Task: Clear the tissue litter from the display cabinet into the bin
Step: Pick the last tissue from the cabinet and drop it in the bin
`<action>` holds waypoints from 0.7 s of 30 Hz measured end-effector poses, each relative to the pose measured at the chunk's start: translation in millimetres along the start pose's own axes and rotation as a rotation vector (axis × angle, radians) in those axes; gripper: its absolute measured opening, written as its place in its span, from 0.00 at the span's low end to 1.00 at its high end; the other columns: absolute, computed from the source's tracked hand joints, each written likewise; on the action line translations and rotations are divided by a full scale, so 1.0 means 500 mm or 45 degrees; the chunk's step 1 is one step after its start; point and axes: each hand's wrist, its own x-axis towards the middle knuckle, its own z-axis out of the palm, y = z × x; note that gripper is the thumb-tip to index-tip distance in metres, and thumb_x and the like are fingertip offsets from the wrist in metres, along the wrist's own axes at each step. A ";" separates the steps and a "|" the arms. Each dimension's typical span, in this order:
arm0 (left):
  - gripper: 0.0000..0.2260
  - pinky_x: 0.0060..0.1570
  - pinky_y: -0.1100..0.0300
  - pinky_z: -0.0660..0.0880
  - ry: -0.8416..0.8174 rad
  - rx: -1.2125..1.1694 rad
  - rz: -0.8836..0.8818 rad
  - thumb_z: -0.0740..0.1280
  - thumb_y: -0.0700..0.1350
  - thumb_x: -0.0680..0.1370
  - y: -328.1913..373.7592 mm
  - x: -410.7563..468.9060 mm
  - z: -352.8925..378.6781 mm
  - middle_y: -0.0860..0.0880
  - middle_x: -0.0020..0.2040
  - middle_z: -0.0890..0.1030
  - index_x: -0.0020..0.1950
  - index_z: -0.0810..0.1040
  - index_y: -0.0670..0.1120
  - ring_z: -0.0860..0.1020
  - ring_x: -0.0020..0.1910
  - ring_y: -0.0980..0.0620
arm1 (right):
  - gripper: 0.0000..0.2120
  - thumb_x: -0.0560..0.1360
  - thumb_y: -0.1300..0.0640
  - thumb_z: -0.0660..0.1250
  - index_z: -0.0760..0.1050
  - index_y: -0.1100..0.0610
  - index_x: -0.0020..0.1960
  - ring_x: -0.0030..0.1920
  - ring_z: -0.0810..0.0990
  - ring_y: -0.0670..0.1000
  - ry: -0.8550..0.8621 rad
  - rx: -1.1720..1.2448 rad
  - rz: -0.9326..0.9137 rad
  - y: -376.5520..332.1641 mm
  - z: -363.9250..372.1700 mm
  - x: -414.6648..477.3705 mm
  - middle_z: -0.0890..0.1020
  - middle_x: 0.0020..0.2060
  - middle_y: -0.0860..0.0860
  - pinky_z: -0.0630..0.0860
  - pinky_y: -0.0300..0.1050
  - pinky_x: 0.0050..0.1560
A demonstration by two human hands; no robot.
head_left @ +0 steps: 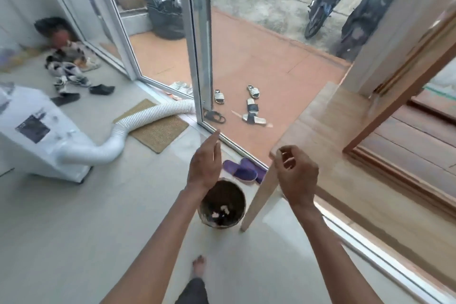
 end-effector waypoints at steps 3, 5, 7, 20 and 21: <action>0.19 0.66 0.63 0.63 -0.026 0.091 -0.143 0.58 0.43 0.83 -0.103 -0.035 -0.045 0.45 0.72 0.73 0.74 0.69 0.43 0.71 0.70 0.48 | 0.02 0.75 0.57 0.72 0.80 0.54 0.44 0.32 0.79 0.44 -0.181 0.084 -0.093 -0.040 0.098 -0.038 0.80 0.32 0.43 0.79 0.46 0.40; 0.19 0.67 0.61 0.63 -0.077 0.144 -0.233 0.58 0.44 0.83 -0.174 -0.052 -0.057 0.45 0.73 0.71 0.75 0.67 0.43 0.70 0.71 0.48 | 0.02 0.76 0.56 0.71 0.80 0.52 0.44 0.34 0.81 0.41 -0.298 0.101 0.012 -0.031 0.177 -0.068 0.81 0.33 0.41 0.80 0.48 0.44; 0.20 0.68 0.58 0.65 -0.147 0.187 -0.312 0.58 0.45 0.83 -0.244 -0.066 -0.053 0.46 0.73 0.71 0.75 0.66 0.44 0.69 0.71 0.48 | 0.03 0.76 0.55 0.70 0.80 0.51 0.44 0.37 0.84 0.45 -0.399 0.070 0.164 0.002 0.259 -0.097 0.84 0.35 0.43 0.81 0.49 0.43; 0.21 0.70 0.58 0.62 -0.657 0.201 -0.590 0.54 0.49 0.84 -0.653 -0.060 0.218 0.49 0.76 0.67 0.77 0.64 0.46 0.66 0.73 0.50 | 0.05 0.75 0.56 0.68 0.83 0.53 0.45 0.40 0.84 0.53 -0.735 -0.374 0.772 0.338 0.718 -0.229 0.86 0.38 0.49 0.81 0.49 0.42; 0.20 0.69 0.58 0.63 -0.665 0.205 -0.589 0.54 0.49 0.84 -0.669 -0.053 0.234 0.49 0.75 0.68 0.76 0.64 0.46 0.67 0.72 0.50 | 0.06 0.75 0.57 0.68 0.84 0.53 0.46 0.42 0.84 0.53 -0.754 -0.393 0.798 0.354 0.739 -0.235 0.86 0.39 0.49 0.81 0.48 0.43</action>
